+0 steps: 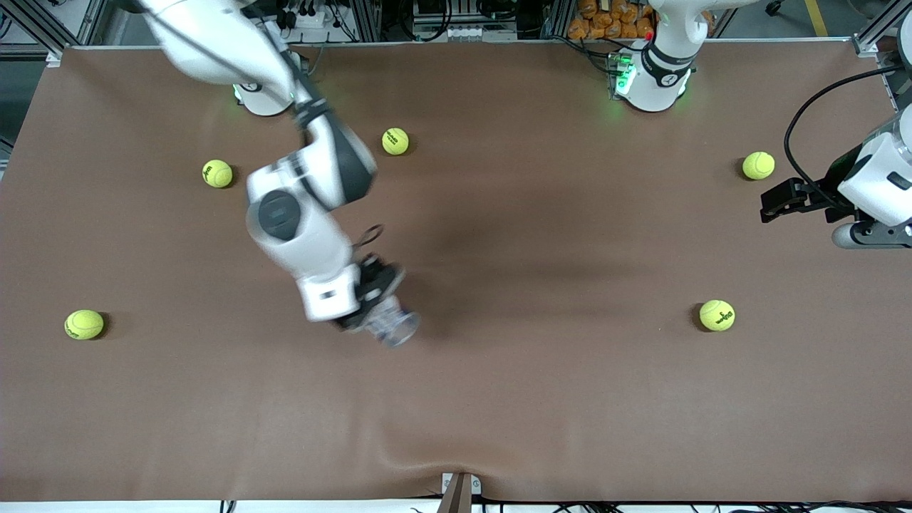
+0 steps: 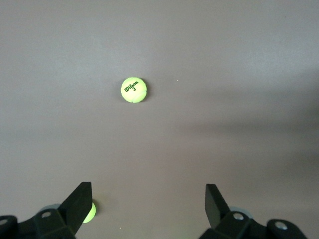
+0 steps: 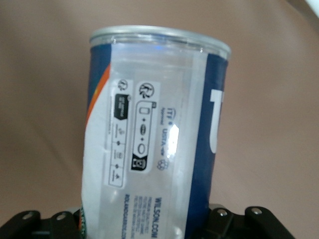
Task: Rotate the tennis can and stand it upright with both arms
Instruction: 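Lift the can with the right gripper and carry it to table center, then lower the can on its side and open the right gripper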
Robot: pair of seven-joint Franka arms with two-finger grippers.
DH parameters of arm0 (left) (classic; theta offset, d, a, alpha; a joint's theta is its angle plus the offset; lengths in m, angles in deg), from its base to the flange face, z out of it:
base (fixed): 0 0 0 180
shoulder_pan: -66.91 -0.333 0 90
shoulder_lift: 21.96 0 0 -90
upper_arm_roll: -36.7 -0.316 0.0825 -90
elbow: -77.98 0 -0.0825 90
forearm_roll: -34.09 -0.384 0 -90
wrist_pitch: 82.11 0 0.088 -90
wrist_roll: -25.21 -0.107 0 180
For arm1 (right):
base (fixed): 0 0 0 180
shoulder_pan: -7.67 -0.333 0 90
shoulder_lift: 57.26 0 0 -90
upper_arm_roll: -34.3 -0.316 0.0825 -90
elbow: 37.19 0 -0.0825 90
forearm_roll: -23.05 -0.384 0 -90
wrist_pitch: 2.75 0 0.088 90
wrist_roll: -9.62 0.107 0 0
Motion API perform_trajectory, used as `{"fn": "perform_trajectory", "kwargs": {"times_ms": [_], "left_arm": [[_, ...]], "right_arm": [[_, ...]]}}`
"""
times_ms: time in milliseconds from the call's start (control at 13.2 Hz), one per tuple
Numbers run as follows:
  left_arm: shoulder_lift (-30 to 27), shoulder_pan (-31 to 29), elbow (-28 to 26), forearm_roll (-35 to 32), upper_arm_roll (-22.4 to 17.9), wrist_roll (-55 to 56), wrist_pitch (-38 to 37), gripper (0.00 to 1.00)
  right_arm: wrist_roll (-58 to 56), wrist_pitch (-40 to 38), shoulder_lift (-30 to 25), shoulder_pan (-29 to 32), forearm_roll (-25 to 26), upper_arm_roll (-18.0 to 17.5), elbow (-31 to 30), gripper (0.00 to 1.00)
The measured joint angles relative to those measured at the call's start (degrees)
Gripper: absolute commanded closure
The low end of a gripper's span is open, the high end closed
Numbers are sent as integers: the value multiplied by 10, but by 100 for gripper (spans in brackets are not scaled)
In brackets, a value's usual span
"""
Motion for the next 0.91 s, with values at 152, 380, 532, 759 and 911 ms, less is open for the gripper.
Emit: {"fn": "perform_trajectory", "kwargs": {"times_ms": [152,380,532,759,911], "left_arm": [[0,0,0,0,0,0,0,0],[0,0,0,0,0,0,0,0],[0,0,-1,0,0,0,0,0],[0,0,-1,0,0,0,0,0],[0,0,-1,0,0,0,0,0]], "right_arm": [[-2,6,7,-71,30,0,-2,45],[3,32,33,-156,109,1,-6,44],[2,60,56,-164,130,6,-6,43],[-24,105,82,-146,165,17,-6,43],[-35,121,95,-134,189,18,-6,43]]}}
